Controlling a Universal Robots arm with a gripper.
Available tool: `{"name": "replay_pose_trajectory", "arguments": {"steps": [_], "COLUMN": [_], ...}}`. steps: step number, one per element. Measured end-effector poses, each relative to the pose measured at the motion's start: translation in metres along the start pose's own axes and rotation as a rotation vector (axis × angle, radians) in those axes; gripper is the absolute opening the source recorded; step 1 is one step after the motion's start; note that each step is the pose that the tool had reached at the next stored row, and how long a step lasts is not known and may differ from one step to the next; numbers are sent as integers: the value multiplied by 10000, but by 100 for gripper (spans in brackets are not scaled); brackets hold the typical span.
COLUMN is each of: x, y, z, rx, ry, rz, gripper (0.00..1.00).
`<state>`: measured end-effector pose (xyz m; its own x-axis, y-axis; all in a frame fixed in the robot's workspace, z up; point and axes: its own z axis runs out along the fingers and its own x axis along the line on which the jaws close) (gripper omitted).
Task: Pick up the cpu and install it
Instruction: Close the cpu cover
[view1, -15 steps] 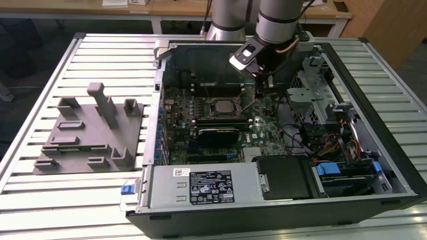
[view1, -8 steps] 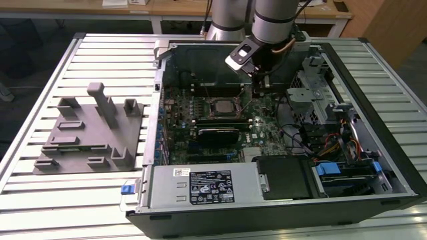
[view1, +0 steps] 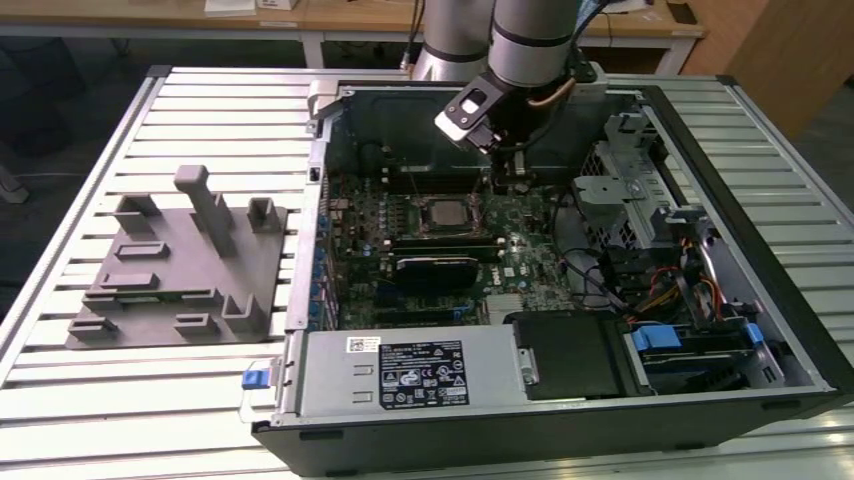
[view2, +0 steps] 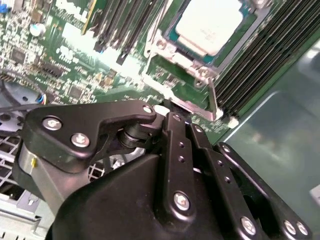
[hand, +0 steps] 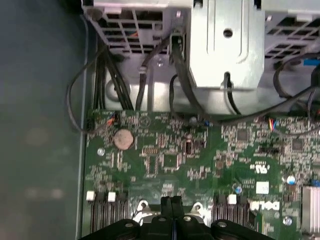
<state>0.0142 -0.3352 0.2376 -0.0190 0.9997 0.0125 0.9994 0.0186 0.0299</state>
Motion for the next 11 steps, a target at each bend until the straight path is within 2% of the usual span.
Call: {"name": "replay_pose_trajectory", "arguments": {"steps": [6,11], "x": [2,4], "y": [-119,-169], "z": [-4,-5], "rx": [-2,-5], "ry": [113,200], "rz": [3,6], "gripper": [11,11]}}
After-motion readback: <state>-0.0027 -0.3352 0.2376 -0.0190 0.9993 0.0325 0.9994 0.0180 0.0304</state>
